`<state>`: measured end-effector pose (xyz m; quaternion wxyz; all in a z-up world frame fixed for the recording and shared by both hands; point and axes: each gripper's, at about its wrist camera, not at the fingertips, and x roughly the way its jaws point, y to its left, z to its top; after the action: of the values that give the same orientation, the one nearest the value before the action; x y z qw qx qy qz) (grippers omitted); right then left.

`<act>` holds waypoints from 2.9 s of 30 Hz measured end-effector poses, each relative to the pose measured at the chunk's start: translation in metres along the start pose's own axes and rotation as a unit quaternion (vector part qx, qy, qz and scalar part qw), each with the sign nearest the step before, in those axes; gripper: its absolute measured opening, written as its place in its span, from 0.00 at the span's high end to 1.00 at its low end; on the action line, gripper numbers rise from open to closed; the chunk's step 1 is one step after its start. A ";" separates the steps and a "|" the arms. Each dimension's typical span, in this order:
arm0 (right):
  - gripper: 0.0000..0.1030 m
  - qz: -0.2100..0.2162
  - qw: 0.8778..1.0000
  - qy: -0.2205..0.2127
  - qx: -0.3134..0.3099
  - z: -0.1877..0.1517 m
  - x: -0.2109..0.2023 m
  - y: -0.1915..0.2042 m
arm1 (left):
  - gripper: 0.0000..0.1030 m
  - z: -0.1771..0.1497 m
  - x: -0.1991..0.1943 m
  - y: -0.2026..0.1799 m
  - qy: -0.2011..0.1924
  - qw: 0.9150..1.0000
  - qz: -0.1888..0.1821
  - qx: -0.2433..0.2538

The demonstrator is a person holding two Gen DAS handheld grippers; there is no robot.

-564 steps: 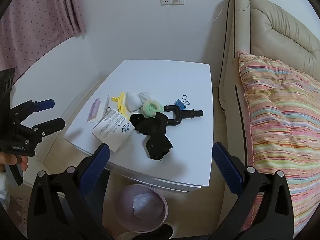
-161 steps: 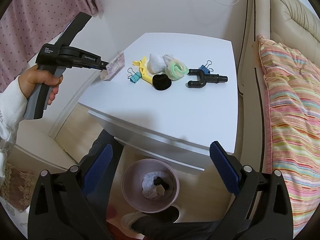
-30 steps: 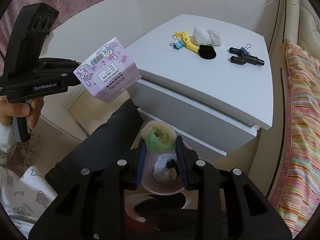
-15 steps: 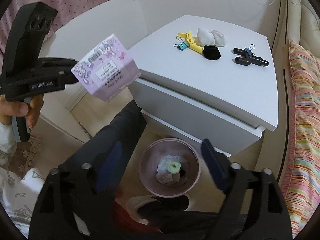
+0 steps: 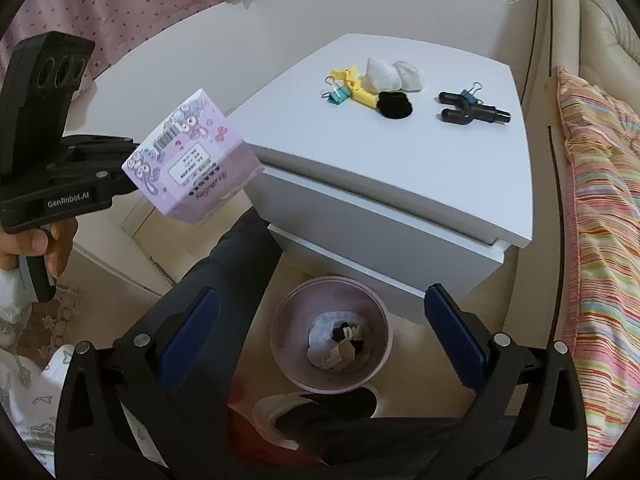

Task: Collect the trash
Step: 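Lower the pink box over the bin and open the left gripper, then reach the right gripper to the black U-shaped piece and close on it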

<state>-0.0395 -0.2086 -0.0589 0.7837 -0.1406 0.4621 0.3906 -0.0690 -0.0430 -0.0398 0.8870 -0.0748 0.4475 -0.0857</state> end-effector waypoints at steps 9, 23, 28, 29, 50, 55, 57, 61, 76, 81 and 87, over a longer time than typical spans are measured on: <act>0.03 -0.041 0.998 -0.026 0.038 -0.001 -0.021 -0.024 | 0.97 -0.001 0.008 -0.015 0.008 1.000 -0.001 0.024; 0.03 -0.056 0.995 -0.044 0.067 -0.007 -0.040 -0.049 | 0.92 -0.003 0.023 -0.035 0.038 0.998 -0.017 0.052; 0.03 -0.054 0.995 -0.043 0.069 -0.008 -0.039 -0.050 | 0.38 -0.006 0.028 -0.032 0.041 0.998 -0.024 0.041; 0.03 -0.052 0.995 -0.043 0.069 -0.008 -0.038 -0.049 | 0.23 -0.007 0.027 -0.031 0.038 0.998 -0.027 0.038; 0.03 -0.039 0.996 -0.045 0.065 -0.005 -0.038 -0.043 | 0.07 -0.001 0.017 -0.009 0.006 1.000 -0.002 0.000; 0.03 -0.039 0.995 -0.052 0.069 0.001 -0.045 -0.045 | 0.07 0.007 0.011 -0.006 0.000 1.000 0.002 -0.002; 0.03 -0.041 0.995 -0.054 0.070 0.004 -0.047 -0.046 | 0.07 0.011 0.007 -0.004 -0.005 1.000 0.002 -0.004; 0.03 -0.045 0.995 -0.063 0.070 0.015 -0.056 -0.049 | 0.07 0.022 0.000 0.000 -0.015 1.000 0.001 -0.006; 0.03 -0.073 0.994 -0.046 0.073 0.079 -0.047 -0.075 | 0.07 0.056 -0.020 0.013 -0.040 0.999 0.002 -0.014; 0.03 -0.087 0.993 -0.027 0.071 0.110 -0.033 -0.092 | 0.07 0.065 -0.023 0.019 -0.045 0.999 0.000 -0.013; 0.03 -0.097 0.993 0.004 0.062 0.146 -0.011 -0.108 | 0.07 0.074 -0.023 0.025 -0.052 0.999 0.001 -0.014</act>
<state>0.1270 -0.1995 0.0127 0.8234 -0.1371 0.4727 0.2824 -0.0209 -0.0094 0.0162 0.9080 -0.0913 0.4020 -0.0746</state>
